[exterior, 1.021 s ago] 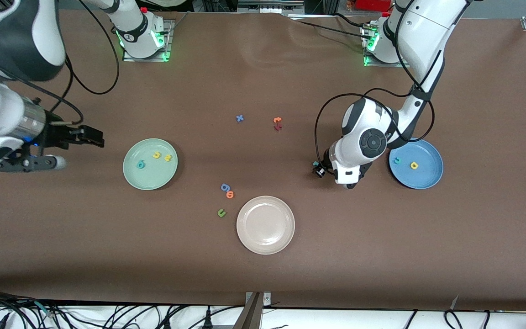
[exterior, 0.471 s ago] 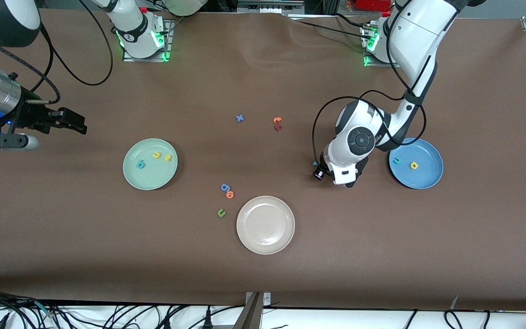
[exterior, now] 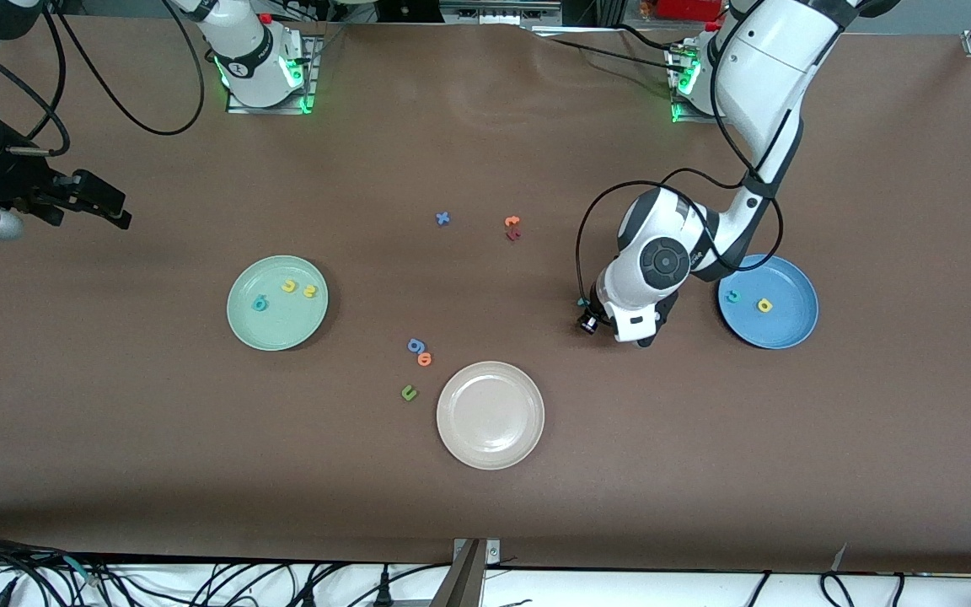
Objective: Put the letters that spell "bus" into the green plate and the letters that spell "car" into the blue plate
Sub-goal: 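Grasp the cyan L with the left gripper while the right gripper retracts, then carry the cyan L to the blue plate and open the left gripper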
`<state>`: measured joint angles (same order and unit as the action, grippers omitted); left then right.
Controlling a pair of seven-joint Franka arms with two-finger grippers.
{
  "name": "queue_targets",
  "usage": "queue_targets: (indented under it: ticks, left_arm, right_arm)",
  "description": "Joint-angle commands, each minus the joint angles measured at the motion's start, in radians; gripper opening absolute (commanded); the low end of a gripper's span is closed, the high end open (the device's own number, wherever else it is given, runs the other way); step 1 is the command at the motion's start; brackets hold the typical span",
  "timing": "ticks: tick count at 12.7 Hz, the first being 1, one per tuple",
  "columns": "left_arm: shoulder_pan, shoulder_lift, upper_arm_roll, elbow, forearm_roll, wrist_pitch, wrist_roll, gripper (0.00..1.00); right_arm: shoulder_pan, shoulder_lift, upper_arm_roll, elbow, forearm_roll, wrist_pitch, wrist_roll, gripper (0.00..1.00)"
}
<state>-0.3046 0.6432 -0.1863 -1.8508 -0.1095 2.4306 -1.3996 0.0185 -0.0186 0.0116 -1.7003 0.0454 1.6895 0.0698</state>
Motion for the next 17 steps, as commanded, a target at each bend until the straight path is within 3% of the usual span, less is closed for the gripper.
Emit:
queue_targets:
  ticks: [1, 12, 15, 17]
  left_arm:
    - [-0.021, 0.021, 0.008, 0.021, 0.031, 0.012, -0.030, 0.65]
    - [-0.047, 0.018, 0.008, 0.004, 0.068, 0.012, -0.068, 0.56]
    - [-0.048, 0.019, 0.008, -0.005, 0.145, 0.012, -0.101, 0.43]
    - [-0.048, 0.019, 0.008, -0.005, 0.157, 0.012, -0.101, 0.29]
  right_arm:
    - [0.018, -0.023, -0.013, -0.004, -0.010, -0.031, -0.027, 1.00]
    - [0.020, -0.001, -0.030, -0.001, -0.015, 0.013, -0.065, 1.00]
    - [0.020, -0.001, -0.030, 0.001, -0.019, 0.006, -0.056, 1.00]
    - [0.021, -0.001, -0.029, 0.002, -0.019, 0.007, -0.053, 1.00]
